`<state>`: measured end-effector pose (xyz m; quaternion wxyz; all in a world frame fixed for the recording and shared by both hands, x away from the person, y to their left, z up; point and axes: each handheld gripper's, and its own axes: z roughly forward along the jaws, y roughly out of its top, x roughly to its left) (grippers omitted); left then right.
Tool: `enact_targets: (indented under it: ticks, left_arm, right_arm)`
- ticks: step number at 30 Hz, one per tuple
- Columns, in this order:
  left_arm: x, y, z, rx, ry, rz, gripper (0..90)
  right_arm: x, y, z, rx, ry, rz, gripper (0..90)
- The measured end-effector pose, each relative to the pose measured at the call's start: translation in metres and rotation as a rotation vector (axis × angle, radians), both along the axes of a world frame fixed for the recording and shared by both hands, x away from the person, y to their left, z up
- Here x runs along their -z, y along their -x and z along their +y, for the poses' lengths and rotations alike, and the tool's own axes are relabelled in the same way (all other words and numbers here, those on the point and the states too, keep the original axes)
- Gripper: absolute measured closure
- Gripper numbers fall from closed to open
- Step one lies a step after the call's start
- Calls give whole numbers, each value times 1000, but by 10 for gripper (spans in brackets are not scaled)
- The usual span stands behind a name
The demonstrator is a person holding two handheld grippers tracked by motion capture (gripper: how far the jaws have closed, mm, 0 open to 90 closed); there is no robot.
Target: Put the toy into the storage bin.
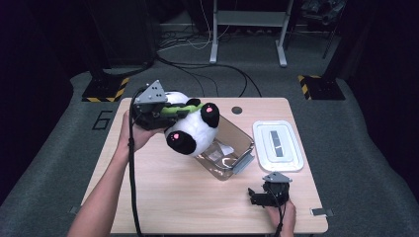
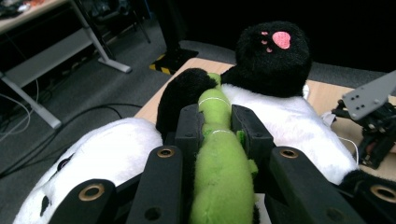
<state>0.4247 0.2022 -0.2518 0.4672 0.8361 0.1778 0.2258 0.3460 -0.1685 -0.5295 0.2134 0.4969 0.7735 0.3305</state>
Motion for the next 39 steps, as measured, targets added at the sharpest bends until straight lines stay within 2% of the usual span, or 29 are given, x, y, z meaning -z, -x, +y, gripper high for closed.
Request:
enact_targets:
  ticks: [3,7,12,22,26,29,31,39]
  left_arm:
    - [1,-7,-6,20,-9,-15,736]
    - [5,-19,-17,35,-26,1,736]
    - [17,-34,-33,46,-46,17,734]
    - [46,-53,-55,48,-26,55,731]
    - [57,-60,-65,91,-33,69,731]
    - [66,-60,-70,113,-26,76,730]
    - [74,-61,-75,125,-47,92,728]
    - [83,-57,-90,125,-36,115,728]
  right_arm:
    - [0,0,0,0,2,0,38]
    - [0,0,0,3,0,0,38]
    - [0,0,0,1,-3,2,38]
    - [0,0,0,-1,-1,-1,39]
    - [0,0,0,-2,-4,1,37]
    - [0,0,0,-5,-2,-1,38]
    - [0,0,0,-4,-2,-2,39]
    - [0,0,0,-2,-2,-3,39]
